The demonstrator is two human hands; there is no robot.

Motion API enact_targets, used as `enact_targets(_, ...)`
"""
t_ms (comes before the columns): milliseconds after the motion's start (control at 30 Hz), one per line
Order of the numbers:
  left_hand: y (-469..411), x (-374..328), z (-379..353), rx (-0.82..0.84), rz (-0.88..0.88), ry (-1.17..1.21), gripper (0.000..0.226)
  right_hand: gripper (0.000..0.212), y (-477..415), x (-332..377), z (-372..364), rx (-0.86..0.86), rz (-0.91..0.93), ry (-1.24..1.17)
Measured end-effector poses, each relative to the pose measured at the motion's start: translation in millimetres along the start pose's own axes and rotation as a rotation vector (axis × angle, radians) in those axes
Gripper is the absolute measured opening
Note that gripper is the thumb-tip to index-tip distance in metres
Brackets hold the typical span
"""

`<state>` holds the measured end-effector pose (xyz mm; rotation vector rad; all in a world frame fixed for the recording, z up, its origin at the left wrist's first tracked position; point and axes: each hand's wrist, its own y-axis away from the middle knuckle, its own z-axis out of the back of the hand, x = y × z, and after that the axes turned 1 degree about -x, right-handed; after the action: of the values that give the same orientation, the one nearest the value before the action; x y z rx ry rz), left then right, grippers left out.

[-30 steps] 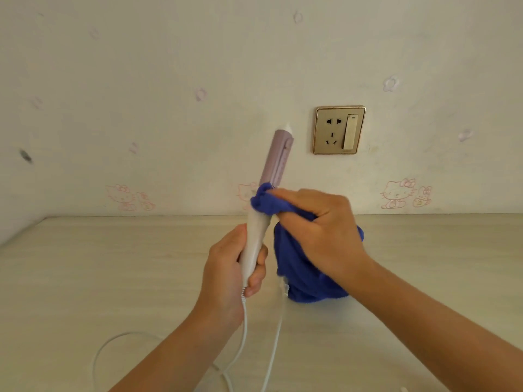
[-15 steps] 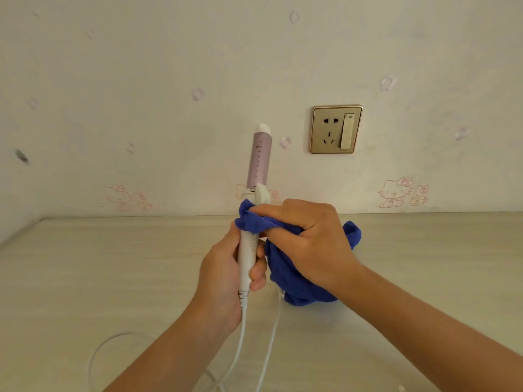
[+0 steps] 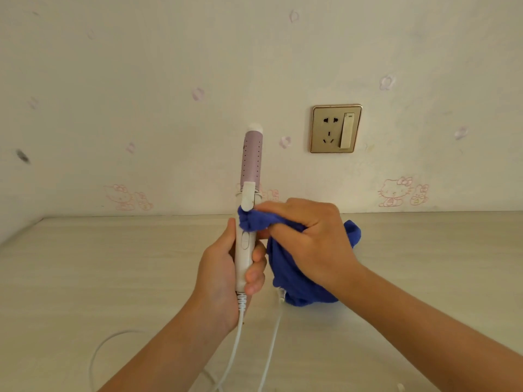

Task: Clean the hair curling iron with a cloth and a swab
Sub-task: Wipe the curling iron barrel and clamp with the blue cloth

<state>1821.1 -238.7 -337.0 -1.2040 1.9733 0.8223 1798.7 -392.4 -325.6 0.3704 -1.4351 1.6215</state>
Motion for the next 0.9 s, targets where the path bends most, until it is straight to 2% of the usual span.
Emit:
enact_targets(33,-0.8,-0.5,0.9,-0.011,-0.011,-0.022,0.048,0.044,-1.3,0.0,2.3,-0.009,0.013,0.031)
enact_targets(67,-1.9,-1.8,2.2,-0.03,-0.027,-0.03,0.049,0.045,-1.7,0.8,2.9,0.05,0.003,0.012)
enact_targets(167,-4.6,-5.1,8.1,-0.06,-0.069,-0.008,0.048,0.041,3.8,6.9,-3.7,0.37,-0.035,-0.09)
enact_targets(233,-4.2,-3.6,11.6,-0.051,-0.098,-0.06,0.057,0.039,4.5,7.3,-5.1,0.47,-0.036,-0.103)
enact_targets(300,-4.7,-1.5,11.6,-0.032,-0.09,-0.057,0.059,0.039,2.3,6.4,-2.8,0.405,-0.026,-0.088)
enact_targets(433,-1.6,2.7,6.8,0.119,0.004,-0.034,0.052,0.04,-4.4,2.5,4.0,0.024,-0.007,-0.02)
enact_targets(500,2.6,7.7,5.8,0.169,0.025,-0.092,0.056,0.04,-10.0,1.6,11.6,-0.086,-0.031,-0.104)
enact_targets(600,3.5,10.6,2.4,0.171,0.026,-0.1,0.056,0.037,-7.0,4.4,11.5,-0.08,-0.048,-0.21)
enact_targets(700,-1.5,7.9,7.1,0.069,0.007,-0.075,0.061,0.04,3.6,8.8,-3.3,0.232,-0.042,-0.166)
enact_targets(733,-2.3,7.7,9.2,0.051,0.0,-0.11,0.058,0.042,4.5,8.7,-5.7,0.263,-0.026,-0.1)
enact_targets(800,-1.2,7.0,7.6,0.082,0.01,-0.15,0.041,0.042,2.1,6.8,-4.1,0.145,-0.003,-0.047)
enact_targets(900,-1.2,5.7,3.3,0.153,0.029,-0.109,0.032,0.042,2.7,9.3,-3.1,0.007,0.03,-0.049)
